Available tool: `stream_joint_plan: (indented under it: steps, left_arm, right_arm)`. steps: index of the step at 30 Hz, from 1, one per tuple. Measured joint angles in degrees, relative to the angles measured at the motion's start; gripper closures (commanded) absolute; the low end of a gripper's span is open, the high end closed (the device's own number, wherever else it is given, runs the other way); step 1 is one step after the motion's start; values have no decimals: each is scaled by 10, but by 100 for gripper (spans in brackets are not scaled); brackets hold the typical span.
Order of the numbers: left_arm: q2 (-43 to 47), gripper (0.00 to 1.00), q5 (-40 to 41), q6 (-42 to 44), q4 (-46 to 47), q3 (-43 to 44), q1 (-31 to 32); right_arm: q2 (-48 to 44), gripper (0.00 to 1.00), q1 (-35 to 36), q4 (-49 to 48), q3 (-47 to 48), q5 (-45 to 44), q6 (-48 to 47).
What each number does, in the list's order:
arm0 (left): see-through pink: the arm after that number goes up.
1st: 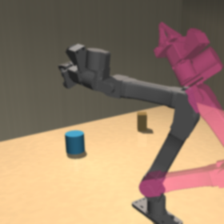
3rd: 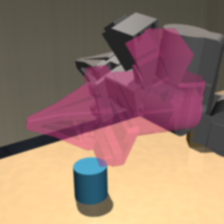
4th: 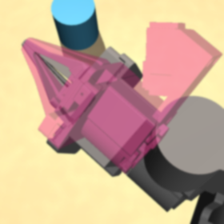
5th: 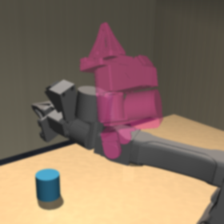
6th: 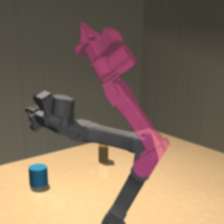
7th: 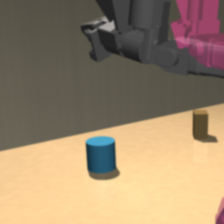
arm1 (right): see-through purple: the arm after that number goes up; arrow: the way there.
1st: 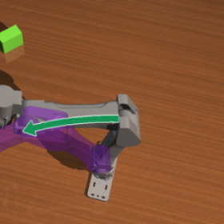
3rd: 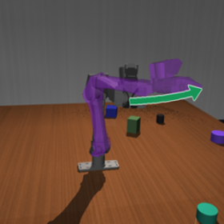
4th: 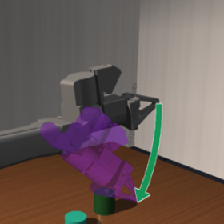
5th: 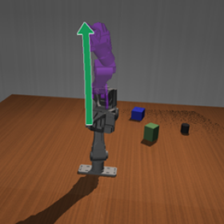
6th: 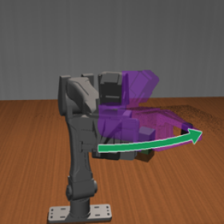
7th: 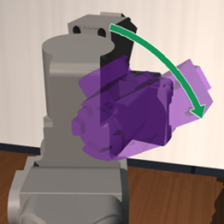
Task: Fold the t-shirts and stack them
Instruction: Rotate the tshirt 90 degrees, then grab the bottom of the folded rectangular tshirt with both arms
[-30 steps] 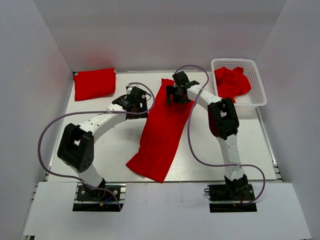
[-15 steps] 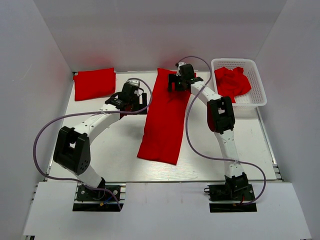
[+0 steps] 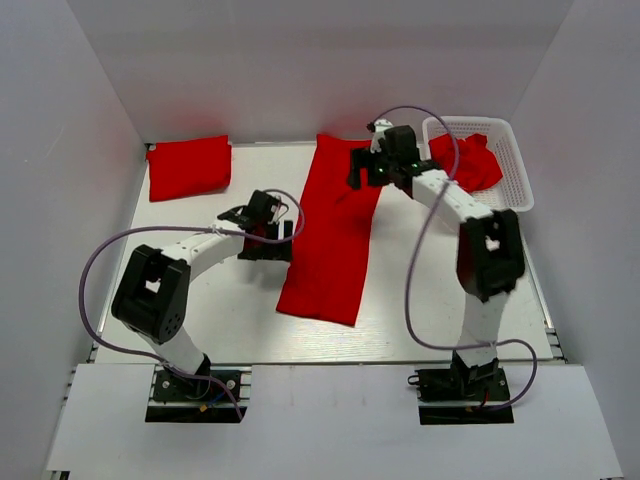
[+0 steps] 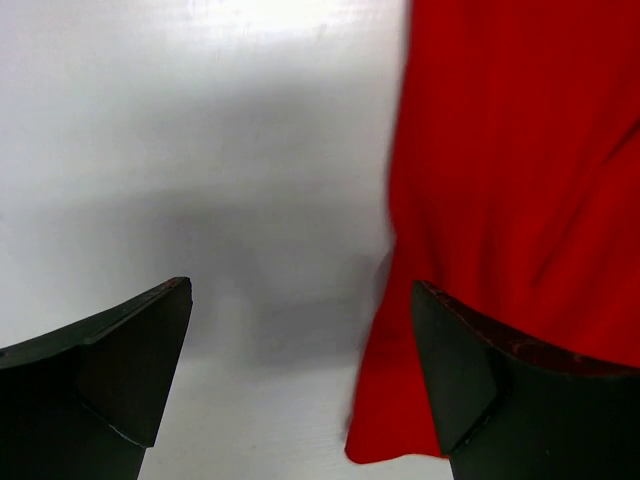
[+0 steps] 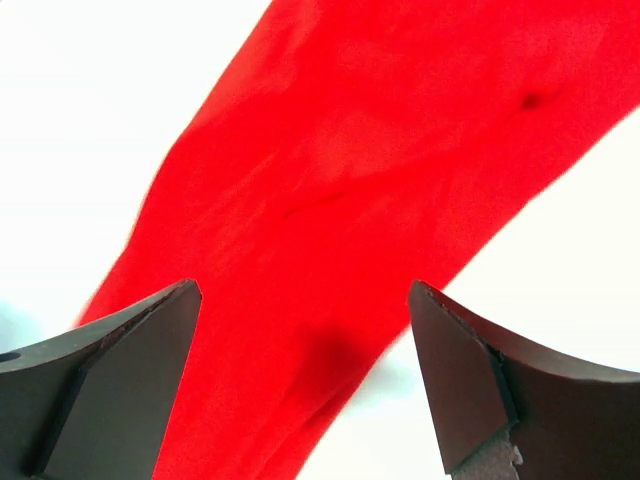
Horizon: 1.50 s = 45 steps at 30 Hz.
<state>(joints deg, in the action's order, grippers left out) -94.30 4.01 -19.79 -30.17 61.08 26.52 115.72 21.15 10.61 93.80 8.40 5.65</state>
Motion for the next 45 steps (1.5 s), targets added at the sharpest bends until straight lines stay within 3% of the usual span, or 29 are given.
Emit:
stream_joint_plan:
  steps: [7, 15, 22, 26, 29, 34, 35, 36, 38, 39, 42, 45]
  left_arm:
    - [69, 0, -39, -13, 22, -138, 3]
    - [237, 0, -105, -45, 74, -272, 7]
    - [257, 0, -174, -61, 149, -328, 23]
    - [255, 7, -184, -64, 167, -334, 36]
    - [254, 21, -183, -67, 169, -337, 47]
    - [254, 41, -182, -74, 178, -348, 63]
    - [252, 43, -182, -75, 181, -351, 65]
    - [250, 51, -182, -74, 184, -352, 67]
    - [244, 54, -180, -78, 187, -353, 72]
    - [240, 57, -180, -78, 191, -353, 73]
    - [228, 74, -176, -83, 196, -352, 78]
    - [219, 89, -169, -89, 199, -348, 84]
  right_arm:
    - [-266, 10, 24, -8, -309, 59, 65]
    - [-330, 10, 86, 63, -526, 146, 121]
    - [-384, 10, 115, 48, -598, 184, 179]
    - [-379, 10, 128, 1, -611, 211, 212]
    - [-359, 13, 140, -33, -614, 230, 228]
    - [-326, 30, 154, -72, -611, 253, 243]
    - [-321, 41, 156, -77, -611, 254, 243]
    - [-316, 48, 158, -78, -611, 254, 242]
    - [-308, 62, 161, -75, -611, 247, 243]
    - [-304, 75, 162, -73, -611, 243, 244]
    - [-301, 93, 162, -65, -611, 224, 248]
    - [-301, 100, 162, -60, -611, 210, 250]
